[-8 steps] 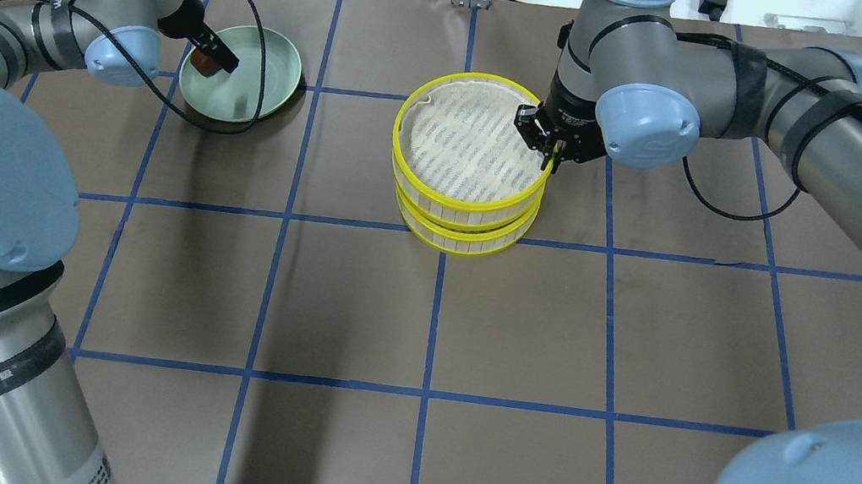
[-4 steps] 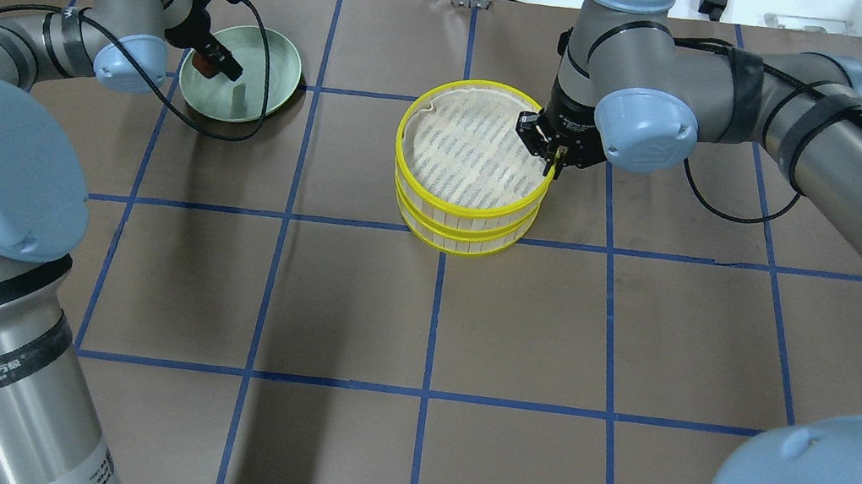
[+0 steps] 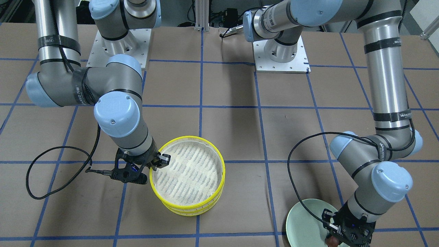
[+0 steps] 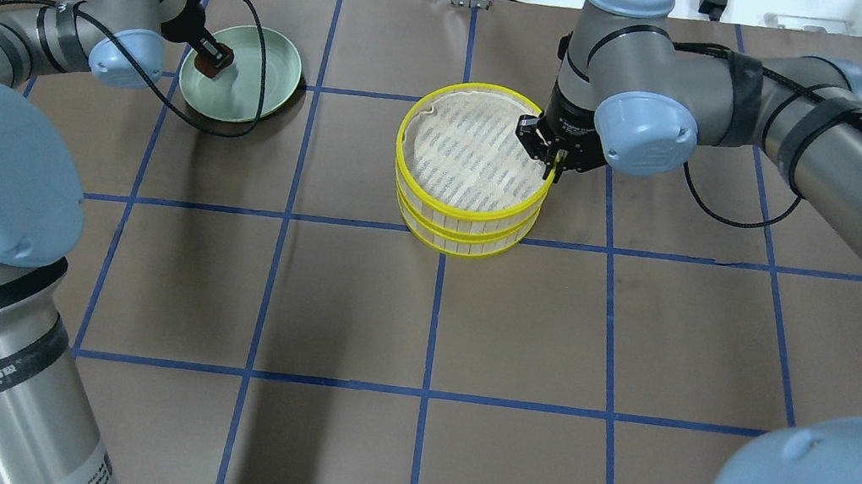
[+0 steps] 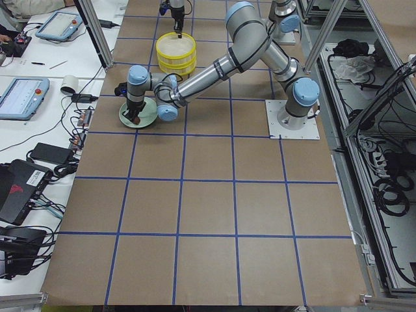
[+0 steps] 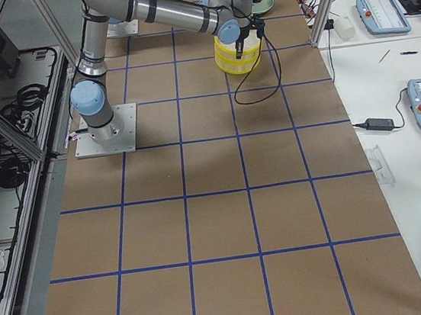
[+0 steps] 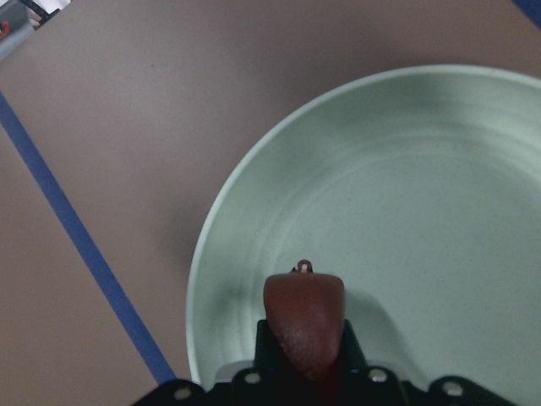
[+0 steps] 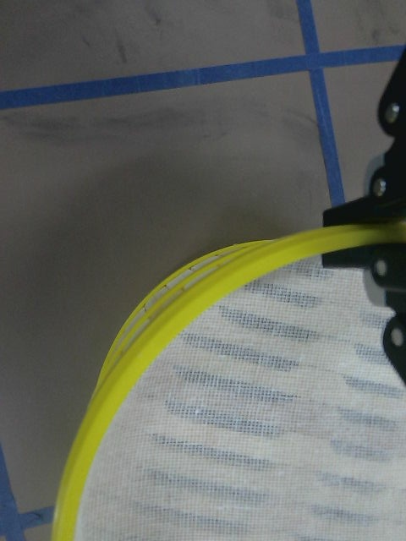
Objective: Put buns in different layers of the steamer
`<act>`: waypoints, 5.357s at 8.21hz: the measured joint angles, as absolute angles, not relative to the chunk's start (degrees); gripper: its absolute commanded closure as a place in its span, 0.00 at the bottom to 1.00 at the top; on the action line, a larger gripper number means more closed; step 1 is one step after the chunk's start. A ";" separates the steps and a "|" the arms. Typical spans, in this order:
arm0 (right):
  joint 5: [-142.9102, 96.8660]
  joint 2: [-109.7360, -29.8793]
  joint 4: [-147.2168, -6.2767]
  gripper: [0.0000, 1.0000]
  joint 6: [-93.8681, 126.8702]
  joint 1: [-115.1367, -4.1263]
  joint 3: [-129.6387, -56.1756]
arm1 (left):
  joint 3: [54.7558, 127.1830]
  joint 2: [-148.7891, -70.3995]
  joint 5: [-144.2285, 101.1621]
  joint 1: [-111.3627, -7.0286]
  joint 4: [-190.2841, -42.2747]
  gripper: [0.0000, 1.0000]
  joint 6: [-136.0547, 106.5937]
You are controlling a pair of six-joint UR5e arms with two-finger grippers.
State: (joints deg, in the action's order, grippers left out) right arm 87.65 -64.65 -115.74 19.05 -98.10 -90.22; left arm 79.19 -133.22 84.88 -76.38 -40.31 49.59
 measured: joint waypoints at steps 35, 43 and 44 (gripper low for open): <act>89.32 -83.58 -86.58 0.00 2.30 -91.64 -84.64 | 84.59 -100.49 91.35 -90.89 -76.03 0.00 -1.34; 88.83 -83.58 -86.57 0.00 2.18 -91.61 -84.64 | 85.59 -90.34 91.36 -90.70 -89.65 0.00 -0.72; 88.71 -83.58 -86.59 0.00 2.19 -91.61 -84.64 | 85.60 -90.26 91.35 -90.70 -89.69 0.00 -0.71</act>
